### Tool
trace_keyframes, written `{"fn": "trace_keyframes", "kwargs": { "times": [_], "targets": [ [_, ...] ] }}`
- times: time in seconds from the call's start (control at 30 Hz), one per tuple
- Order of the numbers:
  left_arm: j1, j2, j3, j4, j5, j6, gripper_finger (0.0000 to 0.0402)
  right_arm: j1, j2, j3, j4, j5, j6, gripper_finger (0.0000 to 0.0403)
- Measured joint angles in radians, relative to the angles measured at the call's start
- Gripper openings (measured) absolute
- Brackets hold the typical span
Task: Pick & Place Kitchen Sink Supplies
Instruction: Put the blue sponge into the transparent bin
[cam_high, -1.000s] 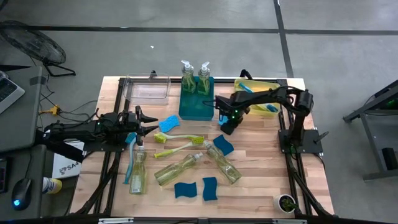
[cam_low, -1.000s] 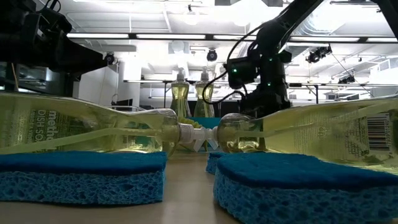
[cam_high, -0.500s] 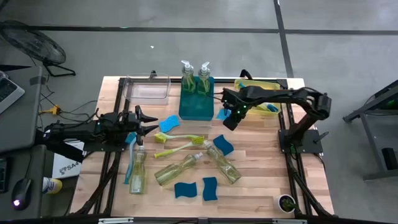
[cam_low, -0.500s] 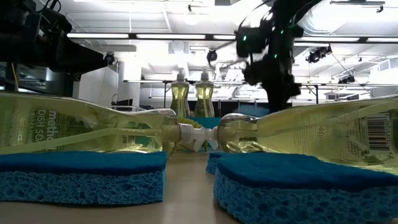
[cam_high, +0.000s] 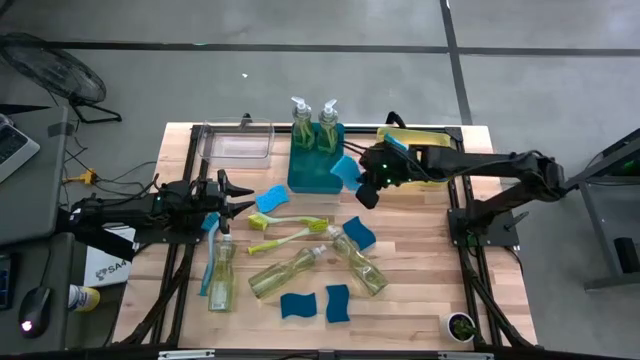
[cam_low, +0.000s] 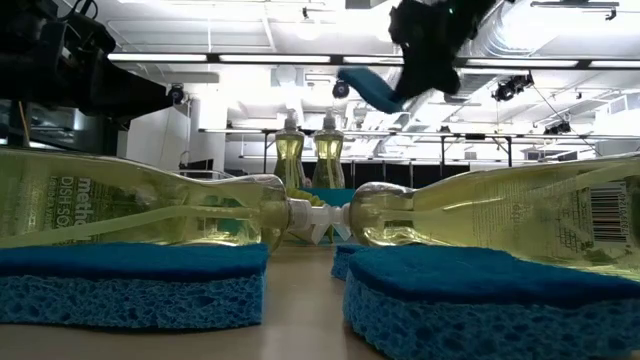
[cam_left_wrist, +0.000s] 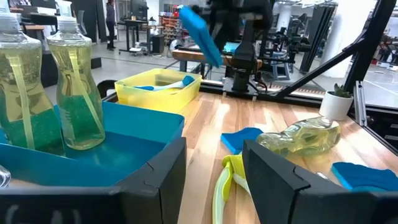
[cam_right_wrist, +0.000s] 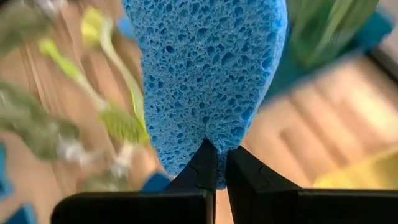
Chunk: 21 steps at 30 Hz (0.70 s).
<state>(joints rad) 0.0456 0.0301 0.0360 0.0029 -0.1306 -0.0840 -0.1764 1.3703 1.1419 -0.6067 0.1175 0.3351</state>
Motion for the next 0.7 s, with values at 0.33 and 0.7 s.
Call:
{"fn": "trace_keyframes", "kwargs": {
  "times": [0.33,0.7],
  "targets": [
    [0.0,0.0,0.0,0.086,-0.01,-0.228,0.0154,0.083,0.016,0.0,0.214,0.173,-0.004,0.0005],
    [0.0,0.029,0.071,0.182,-0.161,-0.263,0.0154,0.088,0.104,0.001,0.556,0.214,-0.112,0.0003]
  ]
}}
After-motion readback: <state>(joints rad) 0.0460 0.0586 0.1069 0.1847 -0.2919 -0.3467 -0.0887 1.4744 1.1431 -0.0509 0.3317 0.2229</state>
